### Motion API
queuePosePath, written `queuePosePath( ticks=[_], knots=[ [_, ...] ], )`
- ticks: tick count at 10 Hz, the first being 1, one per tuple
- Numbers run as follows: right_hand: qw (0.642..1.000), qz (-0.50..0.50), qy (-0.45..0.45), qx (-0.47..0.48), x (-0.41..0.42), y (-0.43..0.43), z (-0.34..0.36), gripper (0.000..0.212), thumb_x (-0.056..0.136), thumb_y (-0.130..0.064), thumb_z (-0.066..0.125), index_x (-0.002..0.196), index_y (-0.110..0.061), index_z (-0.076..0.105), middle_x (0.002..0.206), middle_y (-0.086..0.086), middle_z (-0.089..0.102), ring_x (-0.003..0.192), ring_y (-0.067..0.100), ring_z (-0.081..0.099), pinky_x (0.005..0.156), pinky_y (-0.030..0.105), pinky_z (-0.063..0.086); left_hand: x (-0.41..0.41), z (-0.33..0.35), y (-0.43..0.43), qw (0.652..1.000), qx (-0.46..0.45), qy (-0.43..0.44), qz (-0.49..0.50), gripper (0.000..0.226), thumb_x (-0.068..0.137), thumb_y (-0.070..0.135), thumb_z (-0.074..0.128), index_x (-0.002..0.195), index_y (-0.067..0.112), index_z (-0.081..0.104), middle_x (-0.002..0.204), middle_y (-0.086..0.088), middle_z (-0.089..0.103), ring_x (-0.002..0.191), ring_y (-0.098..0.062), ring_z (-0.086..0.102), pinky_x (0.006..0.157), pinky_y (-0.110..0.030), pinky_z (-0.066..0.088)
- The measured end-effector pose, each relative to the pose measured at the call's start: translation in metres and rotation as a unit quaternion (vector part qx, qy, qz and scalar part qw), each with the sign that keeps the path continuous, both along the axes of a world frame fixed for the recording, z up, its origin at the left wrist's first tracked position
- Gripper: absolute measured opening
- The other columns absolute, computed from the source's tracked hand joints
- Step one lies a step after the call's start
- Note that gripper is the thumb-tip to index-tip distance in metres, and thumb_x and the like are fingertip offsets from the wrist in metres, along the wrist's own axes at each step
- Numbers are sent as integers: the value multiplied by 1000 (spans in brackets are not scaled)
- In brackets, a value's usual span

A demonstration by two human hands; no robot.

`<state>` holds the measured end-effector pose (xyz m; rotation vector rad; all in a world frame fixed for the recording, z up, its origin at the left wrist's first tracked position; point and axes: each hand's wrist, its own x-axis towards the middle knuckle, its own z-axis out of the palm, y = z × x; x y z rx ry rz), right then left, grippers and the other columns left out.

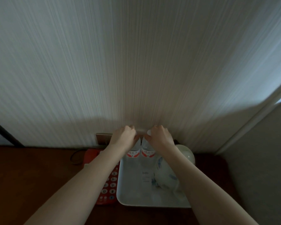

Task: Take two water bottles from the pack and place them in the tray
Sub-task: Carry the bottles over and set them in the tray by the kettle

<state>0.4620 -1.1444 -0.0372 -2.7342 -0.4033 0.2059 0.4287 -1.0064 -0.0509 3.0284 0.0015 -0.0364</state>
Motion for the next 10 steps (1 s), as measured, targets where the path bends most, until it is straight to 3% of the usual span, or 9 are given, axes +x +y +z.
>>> queuePosePath(
  ticks=[2, 5, 8, 9, 10],
  knots=[
    [1000, -20, 6, 19, -2, -1, -4, 45, 89, -44, 54, 103, -2, 61, 103, 17, 67, 95, 36, 61, 65, 34, 40, -4, -6, -10, 998, 42, -47, 10, 16, 97, 16, 48, 101, 7, 60, 98, -12, 64, 87, -24, 63, 63, -28, 36],
    [1000, -10, 10, 0, -7, -2, -5, 36, 94, -36, 50, 110, -4, 54, 105, 16, 65, 96, 33, 61, 63, 34, 39, -8, -6, -11, 999, 27, -48, 5, 15, 98, 14, 48, 107, 7, 57, 98, -11, 65, 85, -23, 64, 62, -26, 37],
    [999, 11, -2, -44, -10, -1, -7, 35, 96, -34, 47, 114, -4, 49, 110, 16, 64, 101, 35, 60, 66, 35, 40, -12, -5, -13, 995, 95, -35, 10, 16, 94, 10, 51, 110, 8, 54, 92, -9, 68, 79, -22, 68, 57, -28, 42],
    [996, 27, -14, -89, -11, -2, -7, 40, 96, -42, 42, 115, -6, 47, 111, 15, 64, 101, 35, 61, 69, 37, 42, -14, -6, -13, 995, 70, -59, 27, 32, 99, 36, 43, 110, 8, 54, 92, -7, 67, 79, -22, 67, 61, -32, 48],
    [984, 36, -102, -145, -13, -8, -1, 48, 94, -49, 39, 121, -9, 44, 119, 13, 59, 108, 32, 57, 81, 41, 44, -19, -6, -13, 989, 58, -122, 58, 51, 98, 52, 30, 120, 11, 50, 109, -8, 62, 95, -25, 62, 73, -36, 47]
  ],
)
